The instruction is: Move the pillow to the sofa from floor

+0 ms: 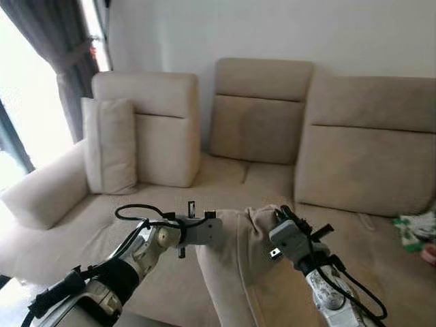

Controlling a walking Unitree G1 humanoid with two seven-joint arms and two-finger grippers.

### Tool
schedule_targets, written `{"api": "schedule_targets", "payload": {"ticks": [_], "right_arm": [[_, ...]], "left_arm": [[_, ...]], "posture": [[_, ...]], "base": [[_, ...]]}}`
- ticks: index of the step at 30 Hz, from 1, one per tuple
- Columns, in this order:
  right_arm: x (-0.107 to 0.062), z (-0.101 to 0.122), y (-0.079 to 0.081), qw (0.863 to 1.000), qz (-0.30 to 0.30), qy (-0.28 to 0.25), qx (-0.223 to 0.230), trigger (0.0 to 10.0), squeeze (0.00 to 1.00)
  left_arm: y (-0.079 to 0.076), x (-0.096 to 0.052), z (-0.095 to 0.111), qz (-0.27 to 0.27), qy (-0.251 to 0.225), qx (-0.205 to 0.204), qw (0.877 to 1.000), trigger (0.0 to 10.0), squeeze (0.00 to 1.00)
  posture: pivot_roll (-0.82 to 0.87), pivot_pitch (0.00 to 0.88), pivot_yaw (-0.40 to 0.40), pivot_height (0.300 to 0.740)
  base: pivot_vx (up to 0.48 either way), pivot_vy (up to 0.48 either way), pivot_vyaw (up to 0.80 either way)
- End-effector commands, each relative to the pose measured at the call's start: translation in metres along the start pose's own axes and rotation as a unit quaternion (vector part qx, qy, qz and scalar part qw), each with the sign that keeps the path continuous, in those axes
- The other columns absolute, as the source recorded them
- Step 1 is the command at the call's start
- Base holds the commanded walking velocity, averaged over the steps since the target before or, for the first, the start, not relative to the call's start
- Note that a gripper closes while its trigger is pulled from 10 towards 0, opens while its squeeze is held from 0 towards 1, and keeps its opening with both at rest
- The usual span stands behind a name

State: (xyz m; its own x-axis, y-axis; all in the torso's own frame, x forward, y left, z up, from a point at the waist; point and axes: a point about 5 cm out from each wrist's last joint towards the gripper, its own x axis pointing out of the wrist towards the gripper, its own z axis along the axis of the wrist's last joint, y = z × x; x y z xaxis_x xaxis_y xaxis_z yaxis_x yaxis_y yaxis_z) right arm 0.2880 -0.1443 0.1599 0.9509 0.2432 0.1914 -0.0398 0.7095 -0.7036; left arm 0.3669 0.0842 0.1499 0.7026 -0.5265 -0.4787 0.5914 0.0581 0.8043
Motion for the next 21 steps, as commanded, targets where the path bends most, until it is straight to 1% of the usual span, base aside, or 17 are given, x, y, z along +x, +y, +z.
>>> {"api": "schedule_targets", "payload": {"ticks": [1,15,21], "right_arm": [[0.0031,0.0186,0.0,0.999,-0.003,-0.042,0.003,10.0,0.0],[0.0033,0.0173,-0.0017,0.999,-0.014,-0.037,0.006,10.0,0.0],[0.0026,0.0182,0.0006,0.999,-0.009,-0.039,0.006,10.0,0.0]], "left_arm": [[0.0059,0.0014,0.0174,0.005,-0.042,0.015,0.999,10.0,0.0],[0.0059,0.0009,0.018,0.005,-0.047,0.015,0.999,10.0,0.0],[0.0039,0.0009,0.0216,0.003,-0.062,0.015,0.998,10.0,0.0]], "posture": [[-0.15,0.0,0.036,0.74],[-0.14,0.0,0.037,0.74],[-0.14,0.0,0.035,0.74]], "base": [[0.0,0.0,-0.66],[0.0,0.0,-0.75],[0.0,0.0,0.0]]}}
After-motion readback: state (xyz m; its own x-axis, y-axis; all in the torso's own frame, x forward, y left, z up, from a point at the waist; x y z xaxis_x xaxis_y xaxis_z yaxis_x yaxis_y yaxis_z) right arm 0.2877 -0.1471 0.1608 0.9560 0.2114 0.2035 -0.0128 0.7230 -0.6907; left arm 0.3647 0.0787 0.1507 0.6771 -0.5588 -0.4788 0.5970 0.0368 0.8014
